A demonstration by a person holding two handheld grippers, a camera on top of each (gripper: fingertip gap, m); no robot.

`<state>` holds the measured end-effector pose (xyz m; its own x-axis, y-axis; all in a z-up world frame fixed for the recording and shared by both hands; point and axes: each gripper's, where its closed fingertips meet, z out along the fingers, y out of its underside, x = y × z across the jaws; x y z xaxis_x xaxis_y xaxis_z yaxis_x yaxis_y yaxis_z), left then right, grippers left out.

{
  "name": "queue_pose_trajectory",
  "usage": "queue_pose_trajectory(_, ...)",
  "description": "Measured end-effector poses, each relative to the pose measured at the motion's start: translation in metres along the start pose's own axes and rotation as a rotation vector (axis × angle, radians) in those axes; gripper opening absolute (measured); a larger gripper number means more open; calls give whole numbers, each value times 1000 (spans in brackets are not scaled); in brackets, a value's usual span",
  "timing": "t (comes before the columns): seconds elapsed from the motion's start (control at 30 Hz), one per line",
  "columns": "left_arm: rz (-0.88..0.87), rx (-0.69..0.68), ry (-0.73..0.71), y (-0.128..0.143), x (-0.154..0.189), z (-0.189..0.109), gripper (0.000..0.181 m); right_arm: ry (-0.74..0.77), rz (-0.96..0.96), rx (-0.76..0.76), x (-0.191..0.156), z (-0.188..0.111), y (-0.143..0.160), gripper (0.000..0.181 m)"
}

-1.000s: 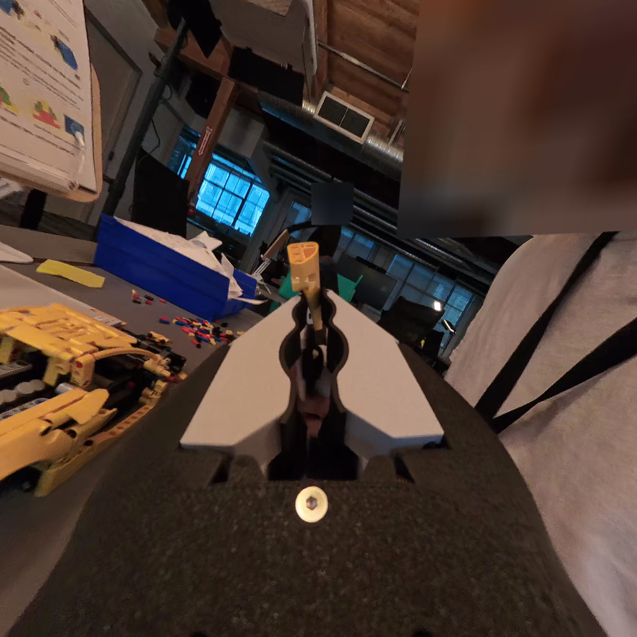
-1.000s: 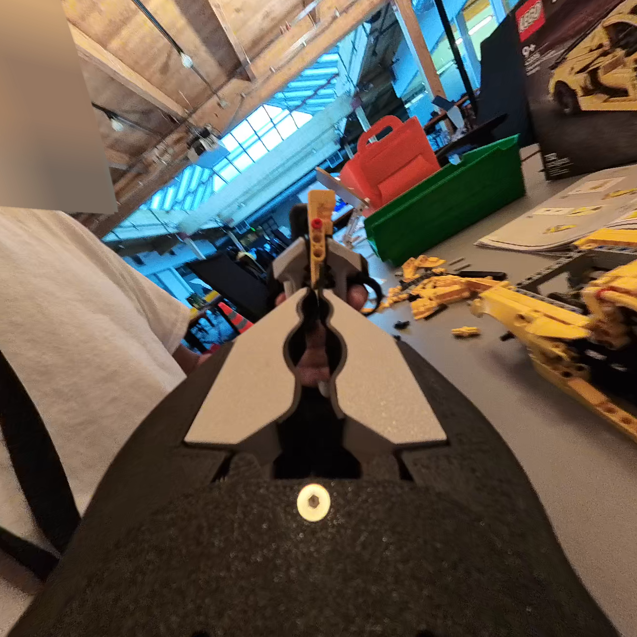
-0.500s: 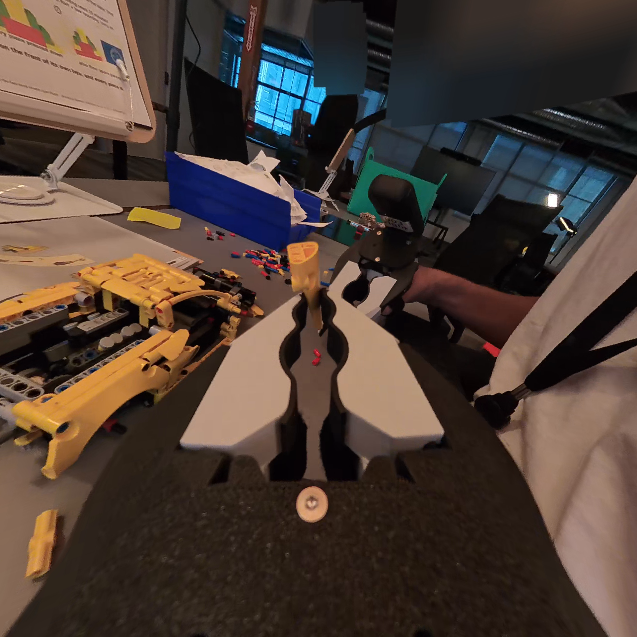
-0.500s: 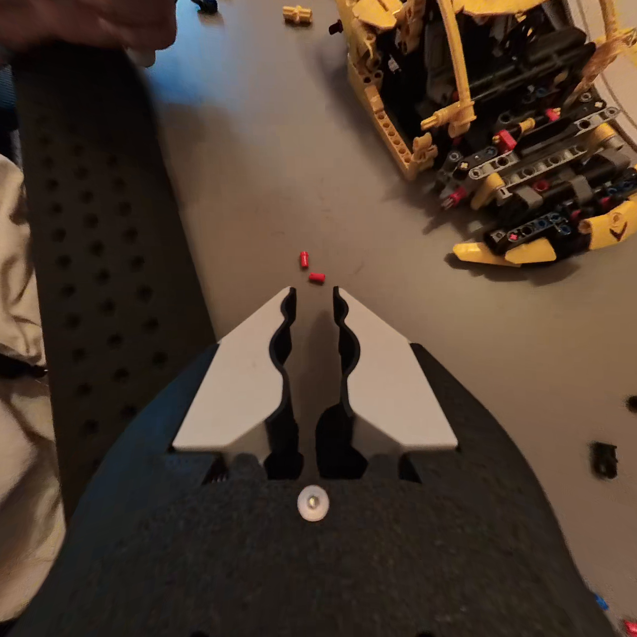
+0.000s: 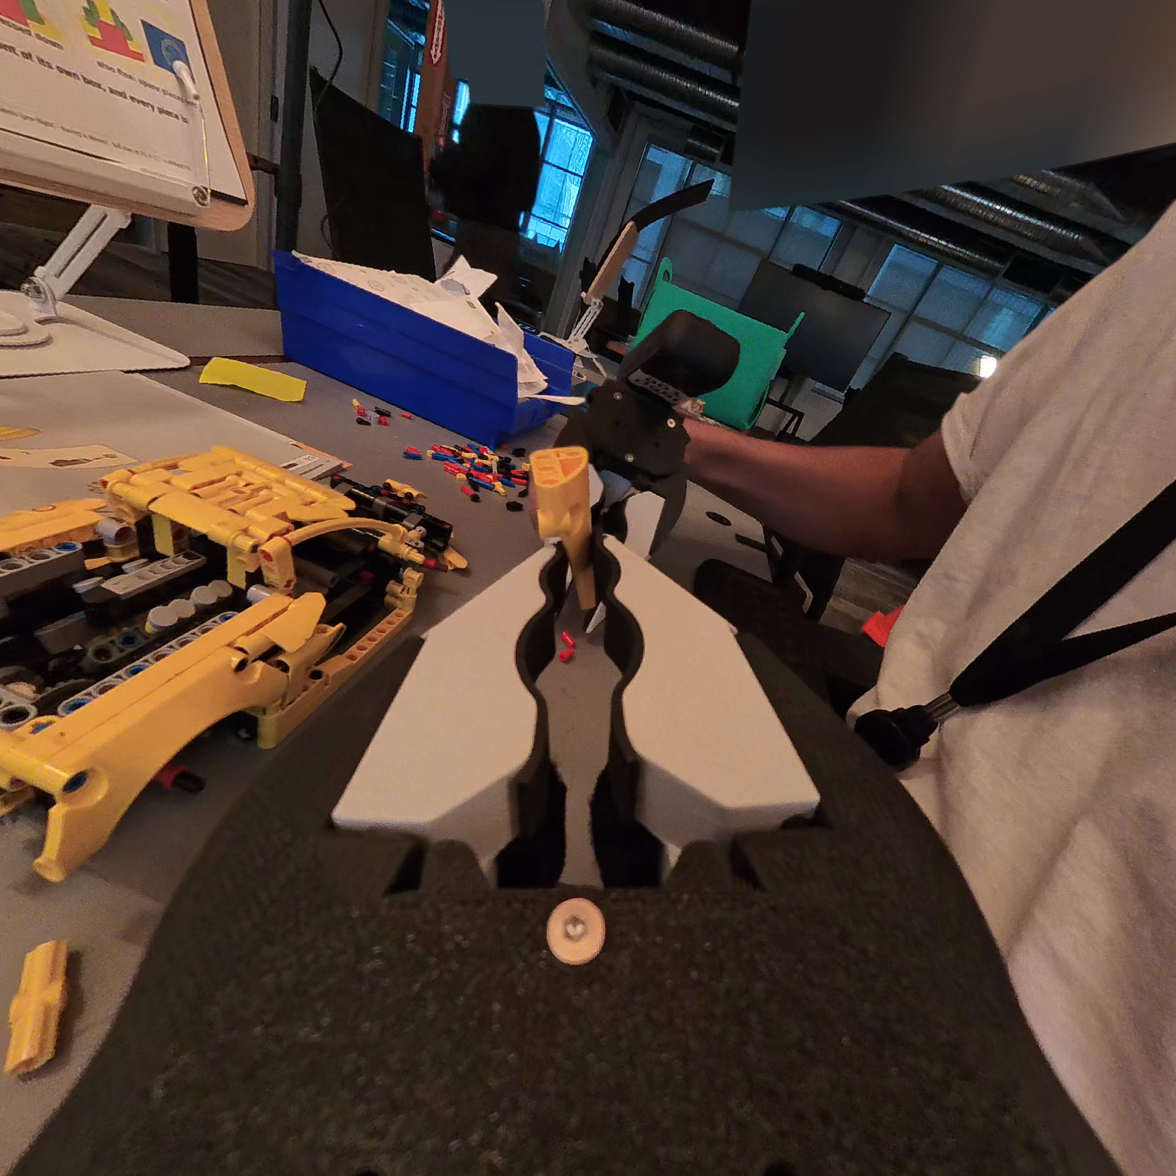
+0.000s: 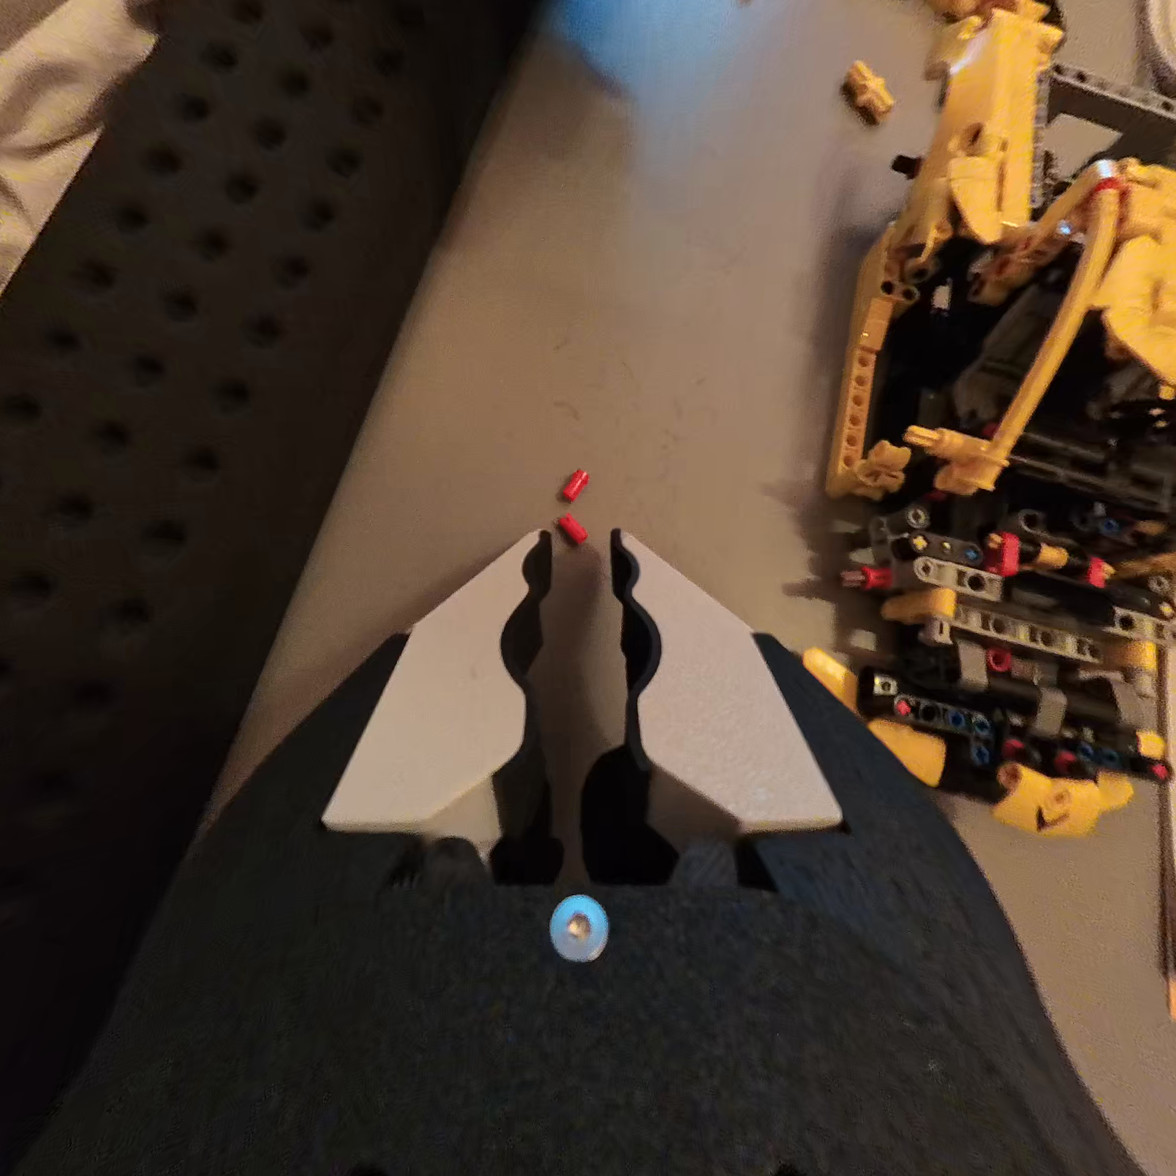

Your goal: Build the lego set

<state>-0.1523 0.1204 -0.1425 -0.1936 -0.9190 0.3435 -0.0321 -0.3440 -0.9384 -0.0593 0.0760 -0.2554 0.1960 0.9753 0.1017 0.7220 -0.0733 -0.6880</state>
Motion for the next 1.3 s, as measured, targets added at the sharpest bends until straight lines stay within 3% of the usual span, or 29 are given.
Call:
queue_pose_trajectory(0.2, -2, -20, 6, 4, 0, 2, 7, -92, -50, 5, -1, 9, 2, 7)
queue_pose_trajectory(0.43, -4, -27, 6, 5, -1, 2, 7, -83, -3, -14, -4, 7, 3, 4)
queue_pose_trajectory(0.53, -8, -24, 3, 5, -2, 2, 7, -70, 162, -231, -4, -17, 21, 4)
queue_pose_trajectory(0.63, -12, -23, 4, 4, -2, 2, 7, -11, 367, -576, -9, -74, 59, 3)
queue_pose_trajectory(0.83, 3, -37, 22, 7, 4, 4, 7, 31, 965, -1253, -84, -201, 152, 4)
queue_pose_trajectory(1.0, 0, -33, 26, 6, 5, 3, 7, -25, 1183, -1427, -126, -225, 191, 4)
queue_pose_trajectory(1.3, -3, -25, 18, 5, 4, 2, 7, -62, 1242, -1451, -130, -224, 211, 4)
